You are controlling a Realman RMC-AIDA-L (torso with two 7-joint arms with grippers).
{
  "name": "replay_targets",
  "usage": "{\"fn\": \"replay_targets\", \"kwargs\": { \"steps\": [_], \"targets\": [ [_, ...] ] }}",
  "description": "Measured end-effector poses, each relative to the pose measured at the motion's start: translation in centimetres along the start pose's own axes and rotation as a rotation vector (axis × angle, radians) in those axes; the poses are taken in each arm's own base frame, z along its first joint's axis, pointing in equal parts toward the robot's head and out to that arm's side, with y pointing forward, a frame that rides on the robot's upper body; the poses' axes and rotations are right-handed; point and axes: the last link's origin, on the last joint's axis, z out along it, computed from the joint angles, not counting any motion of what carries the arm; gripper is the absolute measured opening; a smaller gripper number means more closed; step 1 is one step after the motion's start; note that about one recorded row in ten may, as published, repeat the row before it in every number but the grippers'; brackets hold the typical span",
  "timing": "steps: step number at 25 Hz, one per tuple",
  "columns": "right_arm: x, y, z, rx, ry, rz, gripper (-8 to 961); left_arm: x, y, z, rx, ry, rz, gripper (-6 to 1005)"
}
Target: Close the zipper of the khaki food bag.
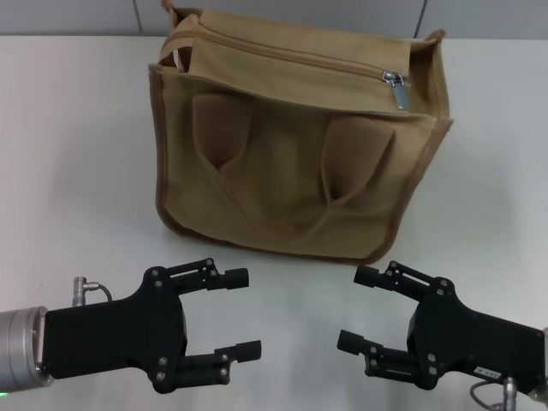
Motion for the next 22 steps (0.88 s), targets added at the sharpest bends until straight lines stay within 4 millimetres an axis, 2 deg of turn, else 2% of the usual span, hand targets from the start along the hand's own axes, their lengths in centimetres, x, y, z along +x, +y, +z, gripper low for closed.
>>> {"fn": "replay_targets", "kwargs": {
  "steps": [15,22],
  "targets": [
    [0.1,-0.3,1.1,0.005,0.003,-0.061,802,0.2,0.2,0.1,-0.014,0.013,-0.001,732],
    [-0.4,-0.9,1.4,-0.028,0.015,-0.029,802,0.7,0.2,0.0,-0.057,0.004,-0.08,731]
  ]
}}
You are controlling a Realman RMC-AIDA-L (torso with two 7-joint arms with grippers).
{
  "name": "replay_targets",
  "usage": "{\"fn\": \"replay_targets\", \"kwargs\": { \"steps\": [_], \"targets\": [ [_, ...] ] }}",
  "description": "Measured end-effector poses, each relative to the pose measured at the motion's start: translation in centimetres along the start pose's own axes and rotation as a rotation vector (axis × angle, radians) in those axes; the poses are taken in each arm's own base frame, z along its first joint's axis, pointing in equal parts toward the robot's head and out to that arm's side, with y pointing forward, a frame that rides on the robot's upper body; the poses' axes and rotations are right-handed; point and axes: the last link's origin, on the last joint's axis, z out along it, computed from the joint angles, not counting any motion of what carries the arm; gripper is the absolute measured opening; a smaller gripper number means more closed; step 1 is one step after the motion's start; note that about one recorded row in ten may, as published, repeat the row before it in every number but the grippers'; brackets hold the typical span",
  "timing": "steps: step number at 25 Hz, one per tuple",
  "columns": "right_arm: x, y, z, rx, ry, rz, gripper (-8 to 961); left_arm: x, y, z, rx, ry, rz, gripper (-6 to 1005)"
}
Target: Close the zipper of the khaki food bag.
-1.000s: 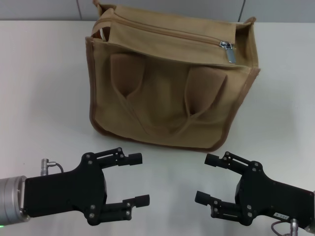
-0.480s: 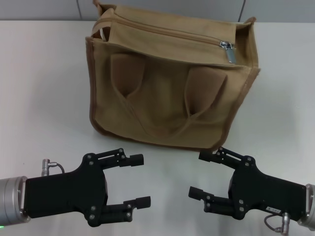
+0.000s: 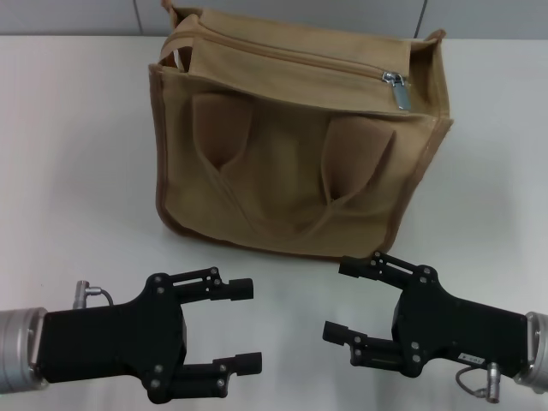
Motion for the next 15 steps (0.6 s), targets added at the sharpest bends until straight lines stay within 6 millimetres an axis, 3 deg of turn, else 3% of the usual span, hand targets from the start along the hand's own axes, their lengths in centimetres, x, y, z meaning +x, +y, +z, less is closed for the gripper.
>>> {"fn": "replay_targets", "kwargs": {
  "steps": [4,9,15],
  "targets": [
    [-1.4,-0.9,-0.8,-0.07,0.011,0.017,802,1.2,0.0,-0.2,-0.047,0.011,0.021,730],
    [-2.8,-2.0,-1.2,-0.118,0.032,0.017,802,1.1,0.0,-0.1,-0.081,-0.043,0.045,728],
    [-3.0,-2.4,-0.7,-0.149,0.058,0.013,802,0.9,0.0,0.3,-0.103,-0.065,0.041,726]
  ]
}}
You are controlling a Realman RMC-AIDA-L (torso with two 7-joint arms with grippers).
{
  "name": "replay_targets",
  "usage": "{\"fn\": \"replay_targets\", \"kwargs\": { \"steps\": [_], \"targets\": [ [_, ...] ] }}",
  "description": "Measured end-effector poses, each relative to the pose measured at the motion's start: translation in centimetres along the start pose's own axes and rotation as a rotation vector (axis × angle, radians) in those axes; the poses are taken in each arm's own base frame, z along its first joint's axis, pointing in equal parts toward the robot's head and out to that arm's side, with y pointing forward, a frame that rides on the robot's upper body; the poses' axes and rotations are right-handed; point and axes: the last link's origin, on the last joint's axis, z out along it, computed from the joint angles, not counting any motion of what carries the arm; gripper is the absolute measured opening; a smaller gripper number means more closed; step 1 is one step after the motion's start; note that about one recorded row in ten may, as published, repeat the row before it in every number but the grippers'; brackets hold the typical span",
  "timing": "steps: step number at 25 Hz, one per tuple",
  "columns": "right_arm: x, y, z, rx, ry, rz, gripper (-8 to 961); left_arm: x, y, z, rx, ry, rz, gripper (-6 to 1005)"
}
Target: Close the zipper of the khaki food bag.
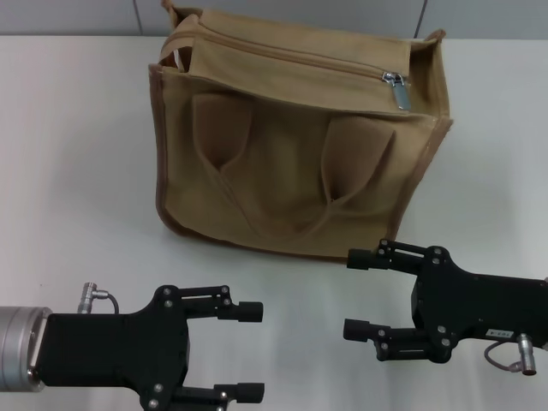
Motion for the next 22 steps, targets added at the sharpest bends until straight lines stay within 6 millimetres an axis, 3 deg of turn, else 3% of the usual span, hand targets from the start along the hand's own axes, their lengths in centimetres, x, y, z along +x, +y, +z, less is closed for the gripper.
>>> {"fn": "replay_targets", "kwargs": {
  "steps": [10,14,22],
  "targets": [
    [-1.3,0.0,0.1,-0.024,-0.07,-0.027,802,0.5,-0.6,-0.5,0.06,0.037,0.032,726],
    [-2.4,-1.0,-0.6,0.106,-0.182,-0.058,802,0.9,-0.7,-0.8,0.128,0.113,0.078,726],
    [-4.2,-0.8,-1.5,0.142,-0.344,-0.087,802,0.2,0.0,-0.8,0.2,0.19,0.103,726]
  ]
}}
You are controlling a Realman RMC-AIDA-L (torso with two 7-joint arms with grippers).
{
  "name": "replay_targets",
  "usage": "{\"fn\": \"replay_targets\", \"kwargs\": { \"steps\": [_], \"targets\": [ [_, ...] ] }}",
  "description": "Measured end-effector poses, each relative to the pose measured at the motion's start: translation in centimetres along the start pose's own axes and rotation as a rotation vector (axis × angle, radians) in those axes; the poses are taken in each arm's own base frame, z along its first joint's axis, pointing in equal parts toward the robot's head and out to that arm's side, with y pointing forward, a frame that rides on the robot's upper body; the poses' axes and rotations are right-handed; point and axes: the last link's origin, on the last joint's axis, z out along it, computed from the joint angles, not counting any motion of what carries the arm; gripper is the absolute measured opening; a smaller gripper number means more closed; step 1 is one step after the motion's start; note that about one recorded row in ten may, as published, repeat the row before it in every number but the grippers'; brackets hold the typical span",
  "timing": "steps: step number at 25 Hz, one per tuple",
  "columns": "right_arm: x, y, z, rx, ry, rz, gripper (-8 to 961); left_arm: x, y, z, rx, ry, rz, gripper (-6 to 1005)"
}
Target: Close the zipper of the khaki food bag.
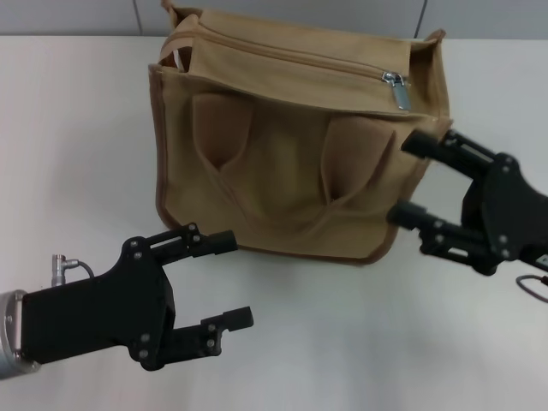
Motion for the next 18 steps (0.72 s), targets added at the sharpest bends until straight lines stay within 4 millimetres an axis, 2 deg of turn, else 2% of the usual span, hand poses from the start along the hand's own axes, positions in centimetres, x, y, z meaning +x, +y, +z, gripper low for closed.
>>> {"fn": "replay_targets", "kwargs": {
  "steps": [11,18],
  "targets": [
    [-0.04,0.04,0.86,-0.009,-0.036,0.034,802,-0.49,0.51,-0.04,0.037,0.031,0.018,726],
    [0.21,0.53,0.42,0.005,-0.045,0.038,802,-0.39,0.39,-0.09,0.072,0.058,0.013,726]
  ]
}}
